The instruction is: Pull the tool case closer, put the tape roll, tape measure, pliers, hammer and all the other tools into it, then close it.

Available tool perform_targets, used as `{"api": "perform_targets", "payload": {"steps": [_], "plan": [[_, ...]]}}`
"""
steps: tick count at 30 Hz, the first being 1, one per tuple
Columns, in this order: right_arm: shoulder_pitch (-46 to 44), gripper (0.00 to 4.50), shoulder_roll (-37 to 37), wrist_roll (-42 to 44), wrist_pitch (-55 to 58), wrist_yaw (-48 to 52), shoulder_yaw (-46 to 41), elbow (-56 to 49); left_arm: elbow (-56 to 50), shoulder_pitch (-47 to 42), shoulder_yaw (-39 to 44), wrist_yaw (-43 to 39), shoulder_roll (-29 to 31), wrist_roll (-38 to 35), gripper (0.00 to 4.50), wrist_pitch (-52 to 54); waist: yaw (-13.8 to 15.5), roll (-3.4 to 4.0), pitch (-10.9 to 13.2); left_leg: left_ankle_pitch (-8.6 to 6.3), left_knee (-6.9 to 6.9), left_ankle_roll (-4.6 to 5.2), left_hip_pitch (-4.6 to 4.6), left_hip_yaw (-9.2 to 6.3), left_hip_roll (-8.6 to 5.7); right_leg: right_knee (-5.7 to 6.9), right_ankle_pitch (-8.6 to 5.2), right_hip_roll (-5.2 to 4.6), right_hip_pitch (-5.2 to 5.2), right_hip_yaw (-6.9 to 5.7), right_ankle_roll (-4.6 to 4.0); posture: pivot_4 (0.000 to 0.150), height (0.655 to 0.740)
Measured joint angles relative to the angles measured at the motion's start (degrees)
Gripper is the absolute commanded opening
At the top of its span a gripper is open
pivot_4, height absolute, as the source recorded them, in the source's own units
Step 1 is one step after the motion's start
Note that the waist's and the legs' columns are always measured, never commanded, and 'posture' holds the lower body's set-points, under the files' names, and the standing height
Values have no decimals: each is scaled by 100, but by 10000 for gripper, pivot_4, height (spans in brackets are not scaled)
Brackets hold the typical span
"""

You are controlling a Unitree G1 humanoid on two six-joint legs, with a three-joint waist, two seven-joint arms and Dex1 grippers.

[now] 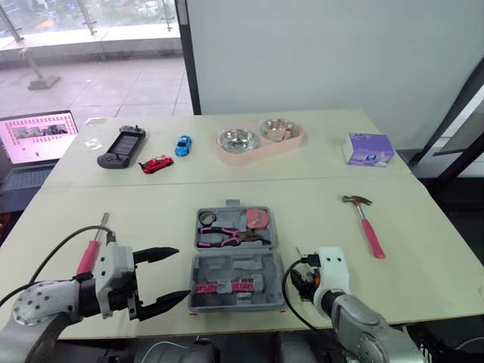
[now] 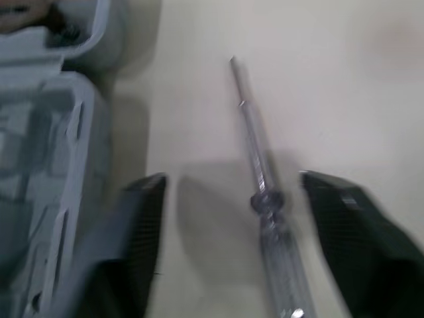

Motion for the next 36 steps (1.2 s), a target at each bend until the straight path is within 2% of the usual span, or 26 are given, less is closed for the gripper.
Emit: {"api": "perform_targets", "payload": {"steps": [4, 6, 7, 9, 11, 14, 17, 21, 25, 27, 31, 36], "plan": [[-478, 44729, -323, 141, 249, 210, -489, -66, 13, -9, 0, 27, 0, 6, 45000, -13, -13, 8, 5, 0, 0, 0, -2, 2, 0, 0, 1, 0, -3, 0, 0, 1500, 7360], [-974, 44729, -1184, 240, 279, 673, -510, -88, 18, -19, -1, 54, -1, 10, 45000, -23, -33, 22, 14, 0, 4, 0, -2, 9, -1, -1, 1, -2, -3, 4, -2, 1500, 7360], [-1336, 44729, -1969, 279, 170, 1132, -444, -58, 26, -25, 0, 64, 2, 16, 45000, -26, -28, 32, 21, 0, 7, 0, -2, 14, -2, -3, 0, -3, -1, 5, -2, 1500, 7360], [-1790, 44729, -2924, 281, -205, 1801, -330, 4, 44, -16, 1, 70, 1, 24, 45000, -28, -14, 27, 20, -1, -2, 2, 0, 5, 4, -2, -2, 2, 0, -4, 4, 1500, 7360], [-2188, 44729, -3988, 194, -1105, 2911, 257, 316, 50, -50, -23, 73, 0, 35, 45000, -28, -19, 24, 23, -4, -10, 7, -1, 2, 17, -4, -3, 14, 0, -13, 8, 1500, 7360], [-2669, 44729, -4965, -131, -2761, 4471, 1196, 931, 56, -97, -63, 75, 1, 45, 45000, -24, -19, 22, 26, -6, -2, 10, -5, 8, 24, -9, 0, 19, 1, -13, 14, 1500, 7360], [-3272, 44729, -5680, -689, -4965, 6080, 1977, 1564, 85, -223, -119, 75, -3, 54, 45000, -25, -16, 15, 41, -6, 5, 10, -1, 16, 22, -10, 2, 14, 6, -10, 16, 1500, 7360], [-4036, 44729, -5741, -1559, -7861, 7289, 2865, 2565, 199, -345, -266, 71, -16, 107, 45000, -29, -33, 2, 49, -5, 7, 9, 3, 19, 23, -8, 5, 15, 8, -9, 13, 1500, 7360], [-4609, 44729, -5465, -2365, -9760, 7630, 3432, 3620, 231, -427, -301, 90, -27, 119, 45000, -37, -35, -6, 60, -5, 7, 7, 3, 18, 24, -5, 7, 16, 4, -7, 8, 1500, 7360], [-5134, 44729, -5183, -3056, -10650, 7562, 3767, 4303, 232, -431, -304, 121, -38, 121, 45000, -35, -51, -5, 62, -4, 6, 5, 6, 22, 24, -3, 10, 17, 2, -2, 4, 1500, 7360], [-5653, 44729, -4800, -3979, -11610, 7332, 4096, 5156, 220, -415, -300, 189, -64, 120, 45000, -33, -21, -6, 65, -3, 2, 4, 2, 19, 24, -2, 9, 19, -4, -3, 3, 1500, 7360], [-5634, 44729, -4594, -4543, -12074, 7168, 4441, 5409, 173, -347, -295, 296, -67, 118, 45000, -29, 7, -7, 66, -3, 2, 3, -2, 18, 23, -4, 10, 18, -5, -2, 2, 1500, 7360]]}}
